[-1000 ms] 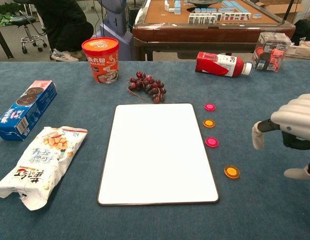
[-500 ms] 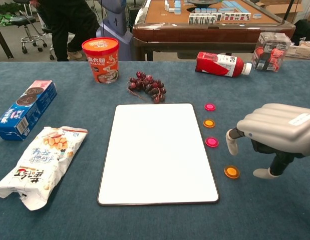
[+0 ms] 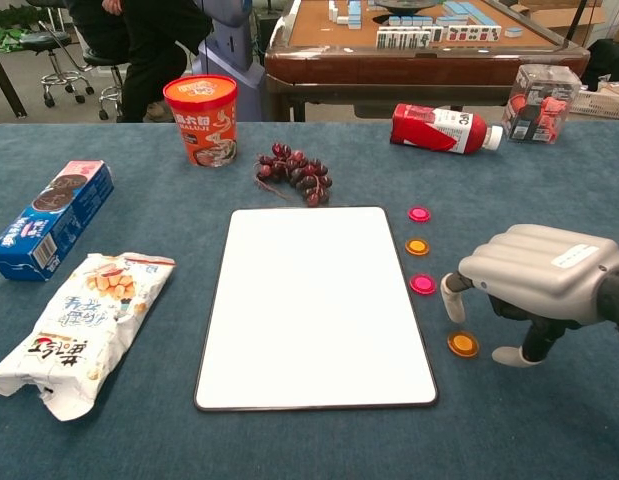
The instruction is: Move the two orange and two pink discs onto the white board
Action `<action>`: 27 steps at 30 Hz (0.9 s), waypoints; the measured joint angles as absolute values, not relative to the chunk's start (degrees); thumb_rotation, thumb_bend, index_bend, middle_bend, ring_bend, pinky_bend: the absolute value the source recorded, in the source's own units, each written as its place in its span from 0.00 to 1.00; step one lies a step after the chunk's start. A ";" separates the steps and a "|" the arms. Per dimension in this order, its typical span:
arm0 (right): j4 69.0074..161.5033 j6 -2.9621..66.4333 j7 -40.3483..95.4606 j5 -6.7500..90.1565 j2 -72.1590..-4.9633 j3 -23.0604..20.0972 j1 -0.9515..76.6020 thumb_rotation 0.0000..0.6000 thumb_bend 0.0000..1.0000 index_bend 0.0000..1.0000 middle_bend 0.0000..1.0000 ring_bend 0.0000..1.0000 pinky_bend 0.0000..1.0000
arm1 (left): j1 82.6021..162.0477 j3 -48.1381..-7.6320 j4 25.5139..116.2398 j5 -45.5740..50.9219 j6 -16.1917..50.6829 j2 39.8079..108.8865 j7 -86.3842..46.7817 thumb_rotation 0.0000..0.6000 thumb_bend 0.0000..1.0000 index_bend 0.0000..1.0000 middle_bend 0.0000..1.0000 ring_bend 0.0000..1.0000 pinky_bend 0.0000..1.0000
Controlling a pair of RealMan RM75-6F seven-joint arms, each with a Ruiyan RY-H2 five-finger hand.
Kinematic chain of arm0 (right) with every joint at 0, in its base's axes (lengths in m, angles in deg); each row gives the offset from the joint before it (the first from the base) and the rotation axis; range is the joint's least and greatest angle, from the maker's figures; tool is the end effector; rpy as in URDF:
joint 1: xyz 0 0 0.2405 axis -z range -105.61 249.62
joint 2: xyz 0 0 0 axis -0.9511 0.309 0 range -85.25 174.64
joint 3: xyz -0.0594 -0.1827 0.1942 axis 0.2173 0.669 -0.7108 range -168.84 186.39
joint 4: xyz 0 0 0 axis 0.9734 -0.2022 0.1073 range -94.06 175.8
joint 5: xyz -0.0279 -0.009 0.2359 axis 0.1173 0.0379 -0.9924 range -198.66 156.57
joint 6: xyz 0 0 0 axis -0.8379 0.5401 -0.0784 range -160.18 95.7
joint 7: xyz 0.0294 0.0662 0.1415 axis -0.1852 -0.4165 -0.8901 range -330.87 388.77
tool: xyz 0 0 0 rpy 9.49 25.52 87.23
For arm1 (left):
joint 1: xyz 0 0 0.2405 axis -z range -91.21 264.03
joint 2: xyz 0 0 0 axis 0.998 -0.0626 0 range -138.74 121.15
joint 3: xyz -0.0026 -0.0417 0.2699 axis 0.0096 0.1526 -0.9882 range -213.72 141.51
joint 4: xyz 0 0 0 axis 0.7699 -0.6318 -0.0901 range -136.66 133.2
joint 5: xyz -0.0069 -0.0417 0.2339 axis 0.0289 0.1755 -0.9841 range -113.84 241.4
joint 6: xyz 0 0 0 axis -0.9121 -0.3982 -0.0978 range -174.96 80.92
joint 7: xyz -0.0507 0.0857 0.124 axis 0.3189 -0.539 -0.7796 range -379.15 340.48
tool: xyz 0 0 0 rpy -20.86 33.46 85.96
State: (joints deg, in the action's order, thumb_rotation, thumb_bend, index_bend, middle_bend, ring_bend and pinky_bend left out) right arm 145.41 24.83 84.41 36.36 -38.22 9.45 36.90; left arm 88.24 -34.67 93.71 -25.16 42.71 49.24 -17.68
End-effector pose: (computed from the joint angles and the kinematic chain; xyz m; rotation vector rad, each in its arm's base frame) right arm -0.1835 -0.2614 -0.0578 2.1556 -0.6863 0.4617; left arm -0.3332 0.1757 0.1764 -1.3763 -0.8538 -0.9128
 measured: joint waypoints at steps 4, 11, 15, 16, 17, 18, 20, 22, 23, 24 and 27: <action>145.04 25.27 84.02 36.66 -38.53 10.17 36.49 1.00 0.23 0.37 1.00 1.00 1.00 | 88.18 -34.65 93.77 -25.18 42.83 49.15 -17.58 1.00 0.07 0.42 0.47 0.38 0.56; 143.68 25.53 82.73 37.19 -39.48 10.95 35.80 1.00 0.23 0.38 1.00 1.00 1.00 | 88.15 -34.64 93.82 -25.21 42.85 49.09 -17.52 1.00 0.07 0.42 0.47 0.38 0.56; 143.31 25.62 82.33 37.51 -39.98 11.34 35.41 1.00 0.23 0.38 1.00 1.00 1.00 | 88.13 -34.61 93.82 -25.19 42.89 49.04 -17.45 1.00 0.07 0.42 0.47 0.38 0.56; 143.27 25.66 82.28 37.61 -40.08 11.43 35.33 1.00 0.23 0.39 1.00 1.00 1.00 | 88.12 -34.59 93.80 -25.20 42.93 49.04 -17.47 1.00 0.07 0.42 0.47 0.38 0.56; 143.21 25.73 82.22 37.72 -40.20 11.53 35.24 1.00 0.23 0.39 1.00 1.00 1.00 | 88.11 -34.59 93.81 -25.21 42.94 49.03 -17.44 1.00 0.07 0.42 0.47 0.38 0.56; 143.16 25.79 82.18 37.80 -40.30 11.61 35.18 1.00 0.23 0.39 1.00 1.00 1.00 | 88.11 -34.59 93.83 -25.22 42.94 49.00 -17.38 1.00 0.07 0.42 0.47 0.38 0.56; 142.97 25.93 82.07 37.91 -40.54 11.77 35.04 1.00 0.23 0.40 1.00 1.00 1.00 | 88.08 -34.58 93.85 -25.23 43.00 48.94 -17.31 1.00 0.07 0.42 0.47 0.38 0.56; 142.80 26.02 82.01 37.90 -40.70 11.88 34.92 1.00 0.23 0.40 1.00 1.00 1.00 | 88.06 -34.56 93.86 -25.20 43.03 48.88 -17.18 1.00 0.07 0.42 0.47 0.38 0.56; 142.66 26.08 81.97 37.88 -40.82 11.95 34.85 1.00 0.23 0.40 1.00 1.00 1.00 | 88.04 -34.54 93.87 -25.19 43.07 48.85 -17.13 1.00 0.07 0.42 0.47 0.38 0.56; 142.56 26.12 81.94 37.87 -40.90 12.01 34.79 1.00 0.23 0.40 1.00 1.00 1.00 | 88.02 -34.53 93.88 -25.18 43.11 48.82 -17.08 1.00 0.07 0.42 0.47 0.38 0.56; 142.21 26.24 81.85 37.85 -41.14 12.12 34.64 1.00 0.23 0.41 1.00 1.00 1.00 | 87.99 -34.51 93.94 -25.17 43.16 48.74 -16.92 1.00 0.07 0.42 0.47 0.38 0.56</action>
State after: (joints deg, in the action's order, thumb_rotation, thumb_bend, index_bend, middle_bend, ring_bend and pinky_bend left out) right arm 142.21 26.24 81.85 37.85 -41.14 12.12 34.64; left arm 87.99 -34.51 93.94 -25.17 43.16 48.74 -16.92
